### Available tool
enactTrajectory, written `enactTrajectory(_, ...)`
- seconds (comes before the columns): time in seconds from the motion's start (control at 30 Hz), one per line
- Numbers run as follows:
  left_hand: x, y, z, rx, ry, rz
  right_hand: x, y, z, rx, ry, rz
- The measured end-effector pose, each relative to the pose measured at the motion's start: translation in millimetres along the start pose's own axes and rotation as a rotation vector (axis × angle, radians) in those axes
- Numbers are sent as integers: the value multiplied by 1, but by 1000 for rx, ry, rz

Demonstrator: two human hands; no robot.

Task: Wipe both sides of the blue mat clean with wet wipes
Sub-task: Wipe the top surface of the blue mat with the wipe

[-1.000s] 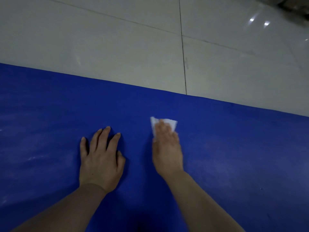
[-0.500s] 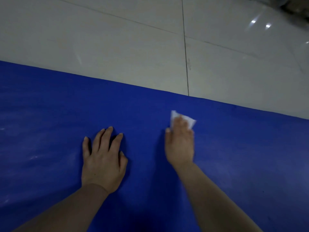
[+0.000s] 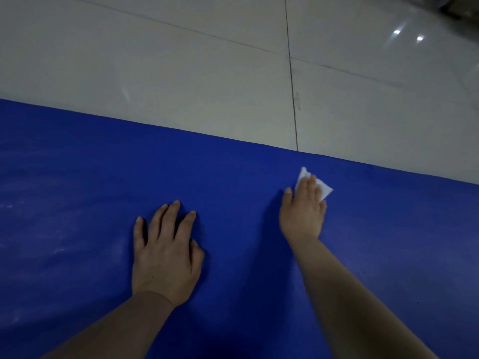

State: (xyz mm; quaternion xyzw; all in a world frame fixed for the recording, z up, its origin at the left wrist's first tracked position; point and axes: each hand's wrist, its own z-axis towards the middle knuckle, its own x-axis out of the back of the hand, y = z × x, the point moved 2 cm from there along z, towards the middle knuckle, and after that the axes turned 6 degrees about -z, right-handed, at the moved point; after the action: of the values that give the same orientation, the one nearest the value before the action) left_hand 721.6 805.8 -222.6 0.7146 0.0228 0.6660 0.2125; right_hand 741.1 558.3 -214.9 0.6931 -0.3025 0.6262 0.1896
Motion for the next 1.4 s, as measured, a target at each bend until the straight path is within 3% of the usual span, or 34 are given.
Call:
enactTrajectory(0.07, 0, 0, 0, -2, 4, -2, 2, -9, -4, -5, 11, 4)
enactTrajectory(0.17, 0, 0, -2, 1, -5, -1, -6, -51, -43, 410, -36, -26)
enactTrajectory(0.23, 1, 0, -2, 3, -5, -4, -12, -58, -56, 566, -78, -65)
enactTrajectory(0.27, 1, 0, -1, 2, -2, -4, -11, -52, -49, 529, -58, -64)
enactTrajectory(0.4, 1, 0, 0, 3, 1, 3, -2, -7, 1, 8, 20, 31)
enactTrajectory(0.43, 0, -1, 0, -1, 0, 7, -1, -9, 4, -49, 14, 31)
enactTrajectory(0.47, 0, -1, 1, -6, -3, 12, -1, -20, 1, -18, 30, 21)
enactTrajectory(0.6, -2, -2, 1, -23, -10, 23, -11, -70, -33, 488, -87, -10)
enactTrajectory(0.67, -2, -2, 1, -25, -9, 20, -8, -55, -18, 444, -104, -37)
enactTrajectory(0.83, -2, -1, 2, -28, 0, 14, 7, -8, 30, 10, -39, -8)
enactTrajectory(1.07, 0, 0, 3, -32, 18, 8, -5, -92, 1, 541, -115, -98)
enactTrajectory(1.13, 0, 0, 2, -30, 14, 13, -3, -83, 18, 525, -115, -112)
enactTrajectory(1.3, -2, -2, 3, -31, 4, 21, 7, -38, 55, 158, -38, -92)
enactTrajectory(1.4, -2, -2, 3, -30, -5, 25, 3, -69, 42, 302, -57, -86)
